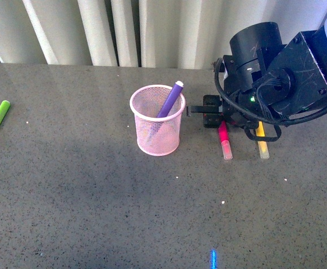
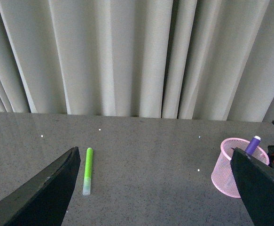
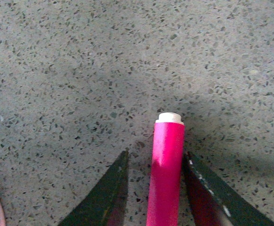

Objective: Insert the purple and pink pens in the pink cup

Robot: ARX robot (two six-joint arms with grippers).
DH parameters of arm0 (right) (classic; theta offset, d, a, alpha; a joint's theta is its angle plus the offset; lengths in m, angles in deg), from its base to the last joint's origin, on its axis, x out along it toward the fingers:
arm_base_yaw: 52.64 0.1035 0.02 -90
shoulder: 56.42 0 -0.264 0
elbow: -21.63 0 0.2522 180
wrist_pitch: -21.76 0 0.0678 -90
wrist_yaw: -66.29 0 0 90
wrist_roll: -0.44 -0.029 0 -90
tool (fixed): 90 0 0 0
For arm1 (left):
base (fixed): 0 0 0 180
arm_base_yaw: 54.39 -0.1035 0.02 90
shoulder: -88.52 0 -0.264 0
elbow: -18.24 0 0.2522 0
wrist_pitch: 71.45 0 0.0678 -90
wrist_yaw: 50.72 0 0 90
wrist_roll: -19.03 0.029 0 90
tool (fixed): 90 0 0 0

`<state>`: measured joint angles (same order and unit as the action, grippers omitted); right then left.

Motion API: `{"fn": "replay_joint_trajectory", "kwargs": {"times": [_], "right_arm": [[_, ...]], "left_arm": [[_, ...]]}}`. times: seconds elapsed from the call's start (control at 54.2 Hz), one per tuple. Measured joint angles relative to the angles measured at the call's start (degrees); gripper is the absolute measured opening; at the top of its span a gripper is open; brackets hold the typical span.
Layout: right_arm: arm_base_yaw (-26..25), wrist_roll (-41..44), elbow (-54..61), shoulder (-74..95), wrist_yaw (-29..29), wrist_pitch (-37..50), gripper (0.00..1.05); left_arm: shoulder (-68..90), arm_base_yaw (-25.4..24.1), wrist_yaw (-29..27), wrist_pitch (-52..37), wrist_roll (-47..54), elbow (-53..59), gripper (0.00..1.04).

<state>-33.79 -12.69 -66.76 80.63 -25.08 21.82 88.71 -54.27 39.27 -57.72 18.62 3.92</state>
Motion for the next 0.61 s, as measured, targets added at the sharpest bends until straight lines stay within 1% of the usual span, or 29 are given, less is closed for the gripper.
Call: {"fn": "replay_joint_trajectory", "kwargs": {"times": [0.111,0.148,0.258,0.406,0.443,0.535,0.609], "right_arm": [[0.5,-0.2,0.0,0.0,-0.1,-0.2,0.16],[0.6,-0.2,-0.1,0.0,-0.1,-0.3,0.13],[0.6,-0.6,-0.1,-0.2,-0.6,-0.2,0.12],[0.3,-0.4,1.1,-0.9,-3.6,2.2,0.12],[0.0,0.4,2.3,-1.7,-5.1,4.0,0.12],[-0.3,2.8,4.5,-3.6,-6.6,8.3,0.12],[-0.3,6.9,7.1,-6.8,-7.8,14.9,0.12]], "left_arm": [[0.0,0.0,0.0,0.0,0.0,0.0,0.98],[0.0,0.0,0.0,0.0,0.0,0.0,0.98],[0.0,0.0,0.0,0.0,0.0,0.0,0.98],[0.0,0.0,0.0,0.0,0.0,0.0,0.98],[0.0,0.0,0.0,0.0,0.0,0.0,0.98],[0.0,0.0,0.0,0.0,0.0,0.0,0.98],[0.0,0.0,0.0,0.0,0.0,0.0,0.98]]}}
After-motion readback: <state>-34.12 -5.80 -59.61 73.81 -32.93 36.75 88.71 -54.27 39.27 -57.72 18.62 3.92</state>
